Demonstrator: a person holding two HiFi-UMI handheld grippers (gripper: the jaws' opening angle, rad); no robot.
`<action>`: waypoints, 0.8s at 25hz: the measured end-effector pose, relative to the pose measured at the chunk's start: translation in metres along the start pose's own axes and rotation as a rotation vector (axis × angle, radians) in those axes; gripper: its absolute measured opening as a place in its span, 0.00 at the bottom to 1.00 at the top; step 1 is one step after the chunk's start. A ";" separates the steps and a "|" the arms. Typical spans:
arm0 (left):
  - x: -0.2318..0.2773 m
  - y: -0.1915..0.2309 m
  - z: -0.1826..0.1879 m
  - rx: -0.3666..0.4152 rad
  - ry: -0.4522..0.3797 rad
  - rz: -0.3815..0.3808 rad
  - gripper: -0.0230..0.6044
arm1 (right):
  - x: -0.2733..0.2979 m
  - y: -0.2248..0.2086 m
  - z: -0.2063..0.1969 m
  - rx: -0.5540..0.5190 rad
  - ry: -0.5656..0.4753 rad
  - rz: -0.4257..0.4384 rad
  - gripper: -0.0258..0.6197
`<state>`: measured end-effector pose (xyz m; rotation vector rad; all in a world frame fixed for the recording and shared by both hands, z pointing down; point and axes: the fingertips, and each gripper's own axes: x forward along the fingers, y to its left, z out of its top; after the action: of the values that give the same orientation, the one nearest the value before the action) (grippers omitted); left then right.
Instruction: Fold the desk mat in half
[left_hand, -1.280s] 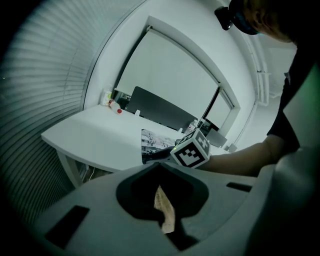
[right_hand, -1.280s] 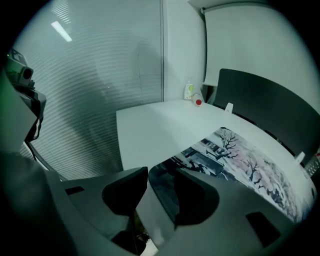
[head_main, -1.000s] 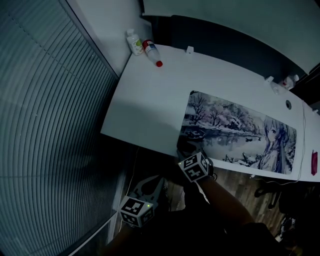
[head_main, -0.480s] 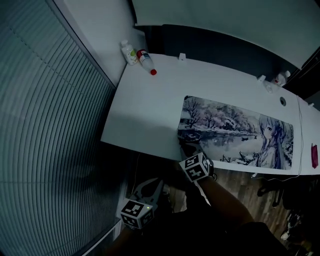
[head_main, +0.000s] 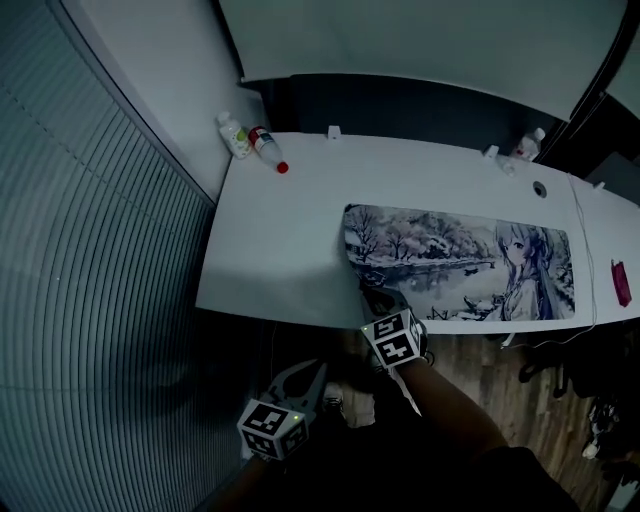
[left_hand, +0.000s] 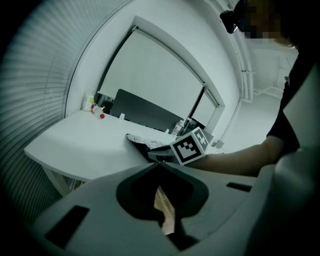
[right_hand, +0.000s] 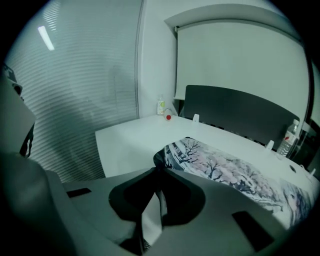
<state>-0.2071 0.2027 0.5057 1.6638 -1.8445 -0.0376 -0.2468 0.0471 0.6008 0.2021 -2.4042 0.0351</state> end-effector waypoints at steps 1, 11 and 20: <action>0.000 -0.002 0.001 0.007 0.003 -0.010 0.05 | -0.004 -0.004 0.001 0.017 -0.007 -0.012 0.11; 0.010 -0.025 0.005 0.081 0.059 -0.138 0.05 | -0.048 -0.041 -0.012 0.191 -0.054 -0.151 0.10; 0.030 -0.052 0.004 0.155 0.123 -0.261 0.05 | -0.077 -0.069 -0.040 0.302 -0.070 -0.255 0.09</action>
<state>-0.1625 0.1642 0.4934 1.9605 -1.5641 0.0975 -0.1532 -0.0069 0.5777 0.6574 -2.4147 0.2786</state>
